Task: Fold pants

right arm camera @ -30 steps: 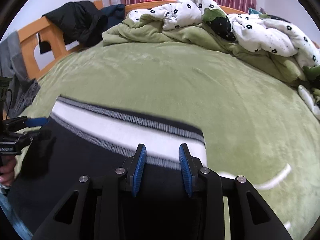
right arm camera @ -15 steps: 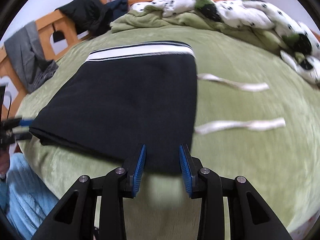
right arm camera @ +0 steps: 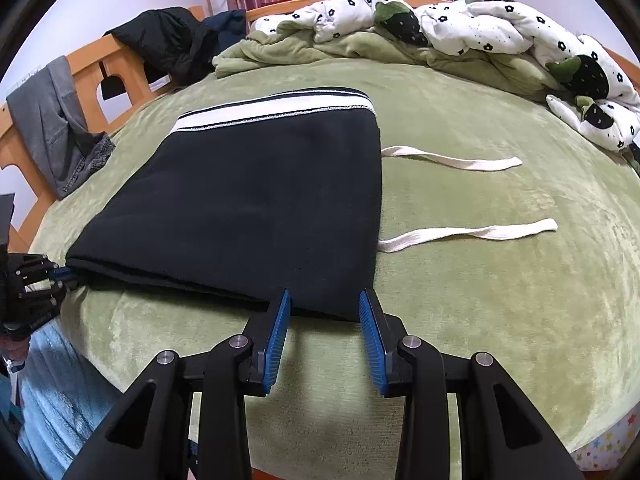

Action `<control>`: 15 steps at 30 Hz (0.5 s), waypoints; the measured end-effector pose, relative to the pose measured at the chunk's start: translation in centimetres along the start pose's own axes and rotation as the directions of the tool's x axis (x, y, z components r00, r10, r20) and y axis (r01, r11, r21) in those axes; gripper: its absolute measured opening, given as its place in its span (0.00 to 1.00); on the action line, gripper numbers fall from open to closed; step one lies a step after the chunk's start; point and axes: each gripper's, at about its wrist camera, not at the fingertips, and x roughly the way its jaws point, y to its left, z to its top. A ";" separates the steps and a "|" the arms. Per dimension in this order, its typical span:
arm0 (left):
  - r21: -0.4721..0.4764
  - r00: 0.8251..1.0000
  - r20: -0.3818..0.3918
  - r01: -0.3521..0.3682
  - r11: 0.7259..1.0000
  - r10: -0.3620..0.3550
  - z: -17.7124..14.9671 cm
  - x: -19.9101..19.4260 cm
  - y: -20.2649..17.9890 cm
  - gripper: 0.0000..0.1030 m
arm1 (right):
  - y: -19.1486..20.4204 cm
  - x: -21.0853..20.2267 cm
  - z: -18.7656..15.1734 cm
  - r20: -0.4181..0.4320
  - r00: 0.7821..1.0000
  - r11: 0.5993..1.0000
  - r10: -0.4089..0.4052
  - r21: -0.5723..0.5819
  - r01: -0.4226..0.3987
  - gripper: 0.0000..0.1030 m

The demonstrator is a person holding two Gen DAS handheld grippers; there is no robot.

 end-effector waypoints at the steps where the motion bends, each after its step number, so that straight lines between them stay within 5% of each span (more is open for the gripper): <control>1: -0.043 1.000 0.022 0.017 0.999 -0.016 0.0 -0.4 0.5 0.06 | 0.0 0.0 0.0 0.003 1.000 1.000 -0.001 0.000 0.001 0.35; 3: -0.128 0.997 -0.025 0.063 0.990 -0.067 -0.6 0.5 1.5 0.06 | -0.1 0.0 0.0 0.007 1.000 1.000 0.006 0.013 -0.006 0.35; 5: -0.064 0.996 -0.077 0.028 0.998 -0.032 -1.7 1.3 1.3 0.06 | -0.3 0.0 0.1 0.007 1.000 1.000 0.015 0.025 -0.015 0.35; 9: -0.085 0.989 0.007 0.146 0.986 -0.146 -3.3 -1.6 2.6 0.07 | -0.2 -0.5 0.6 0.042 0.999 1.000 0.011 0.017 -0.012 0.35; 10: -0.118 0.982 0.058 0.185 0.976 -0.179 -3.3 -2.7 3.2 0.11 | -0.2 -0.6 0.7 0.056 0.998 1.000 0.011 0.013 -0.011 0.35; 12: -0.147 0.982 0.090 0.176 0.973 -0.164 -2.2 -3.2 3.7 0.36 | 0.1 -0.5 1.3 0.080 0.997 1.000 0.016 0.006 -0.016 0.35; 15: -0.182 0.972 0.159 0.200 0.963 -0.172 0.9 -3.1 3.6 0.44 | 0.9 0.2 2.6 0.118 0.993 1.000 0.007 0.001 -0.007 0.35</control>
